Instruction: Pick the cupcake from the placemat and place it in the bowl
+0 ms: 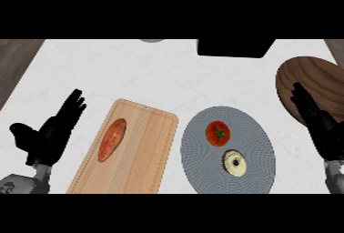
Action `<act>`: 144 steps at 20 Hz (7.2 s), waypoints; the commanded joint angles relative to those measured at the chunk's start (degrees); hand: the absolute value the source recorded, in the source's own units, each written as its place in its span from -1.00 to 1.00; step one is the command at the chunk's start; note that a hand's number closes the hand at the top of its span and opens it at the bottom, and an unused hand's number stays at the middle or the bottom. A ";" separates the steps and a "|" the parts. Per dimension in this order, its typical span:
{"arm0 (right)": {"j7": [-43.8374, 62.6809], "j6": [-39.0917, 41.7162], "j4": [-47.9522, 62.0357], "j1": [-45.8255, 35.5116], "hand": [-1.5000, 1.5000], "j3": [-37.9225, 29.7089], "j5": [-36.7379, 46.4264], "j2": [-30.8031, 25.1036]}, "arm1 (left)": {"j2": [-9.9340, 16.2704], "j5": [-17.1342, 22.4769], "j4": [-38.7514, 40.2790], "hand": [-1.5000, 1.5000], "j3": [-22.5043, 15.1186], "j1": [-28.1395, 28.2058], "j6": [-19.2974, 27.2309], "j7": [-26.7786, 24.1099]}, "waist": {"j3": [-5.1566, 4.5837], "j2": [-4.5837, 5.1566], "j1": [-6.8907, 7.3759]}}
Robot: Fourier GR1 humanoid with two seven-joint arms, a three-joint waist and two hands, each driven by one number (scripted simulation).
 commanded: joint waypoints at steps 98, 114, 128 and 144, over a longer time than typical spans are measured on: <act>39.62 15.79 -3.55 5.44 -1.00 11.51 68.57 28.05 | -9.05 -13.81 -0.61 0.00 26.55 -9.22 -7.50 -1.52 | 0.56 -1.11 -2.67; 15.95 13.38 -1.89 15.26 1.00 -7.88 60.30 -0.63 | -8.95 -14.09 -0.42 0.00 28.68 -6.68 -8.81 -2.51 | 0.89 -0.91 -6.31; -21.14 11.05 29.56 13.71 1.00 -36.20 45.53 -28.43 | -9.40 -13.44 -0.50 0.00 28.64 -7.26 -9.31 -2.76 | 1.24 -0.85 -4.27; -54.58 30.18 55.24 -1.82 1.00 -46.64 30.85 -44.17 | -10.32 -14.63 0.32 0.00 26.15 -12.16 -9.19 -0.81 | 0.77 -0.72 -1.49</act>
